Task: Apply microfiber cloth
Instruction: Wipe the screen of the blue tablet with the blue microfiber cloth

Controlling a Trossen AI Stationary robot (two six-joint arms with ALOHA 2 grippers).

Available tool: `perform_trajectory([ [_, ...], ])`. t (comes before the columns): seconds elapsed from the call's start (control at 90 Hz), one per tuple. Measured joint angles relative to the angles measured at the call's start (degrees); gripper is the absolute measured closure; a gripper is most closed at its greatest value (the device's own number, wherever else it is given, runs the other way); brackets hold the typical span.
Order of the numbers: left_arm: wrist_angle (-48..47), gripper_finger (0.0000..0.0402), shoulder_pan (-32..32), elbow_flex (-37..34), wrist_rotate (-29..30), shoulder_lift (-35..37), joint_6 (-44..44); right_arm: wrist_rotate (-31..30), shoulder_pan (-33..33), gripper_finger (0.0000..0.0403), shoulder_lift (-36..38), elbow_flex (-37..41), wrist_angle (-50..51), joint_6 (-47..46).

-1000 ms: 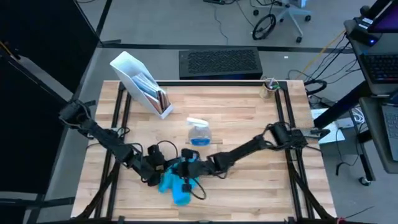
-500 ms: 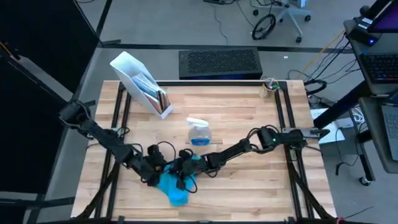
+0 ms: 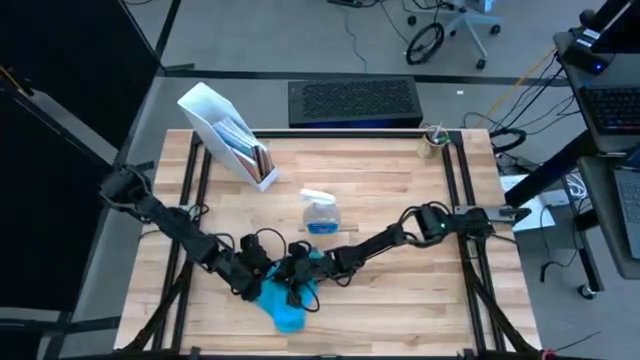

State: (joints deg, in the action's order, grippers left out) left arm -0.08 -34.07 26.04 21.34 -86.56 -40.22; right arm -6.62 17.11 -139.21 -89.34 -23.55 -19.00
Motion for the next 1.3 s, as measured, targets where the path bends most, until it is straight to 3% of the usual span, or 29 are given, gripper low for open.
perform_trajectory([
  [0.156,0.49,0.0199,0.78,-0.02,0.59,-0.20,-0.01,2.63,1.90,0.0403,1.61,0.13,-0.28,2.97],
  [0.267,1.21,0.0199,1.21,-0.18,0.65,-0.25,0.05,2.23,1.53,0.0403,-0.25,0.00,-0.64,0.01],
  [0.578,2.38,0.0199,1.25,-0.35,0.72,-0.37,0.08,-3.97,-0.36,0.0403,-1.14,-0.09,-4.99,-2.56],
  [0.767,2.82,0.0199,1.28,-0.44,0.46,-0.42,0.08,-4.65,-1.38,0.0403,-1.23,-1.14,-0.71,-4.46],
  [0.978,2.76,0.0199,1.59,-0.44,-0.07,-0.42,0.28,3.67,-0.13,0.0403,-1.07,-1.12,0.58,-3.38],
  [1.133,2.43,0.0199,1.78,-0.37,-0.31,-0.42,0.23,13.72,0.98,0.0403,-0.92,-1.20,3.17,-3.44],
  [1.3,2.34,0.0199,1.78,-0.37,-0.33,-0.42,0.21,16.02,1.74,0.0403,1.89,-0.81,6.25,-0.24],
])
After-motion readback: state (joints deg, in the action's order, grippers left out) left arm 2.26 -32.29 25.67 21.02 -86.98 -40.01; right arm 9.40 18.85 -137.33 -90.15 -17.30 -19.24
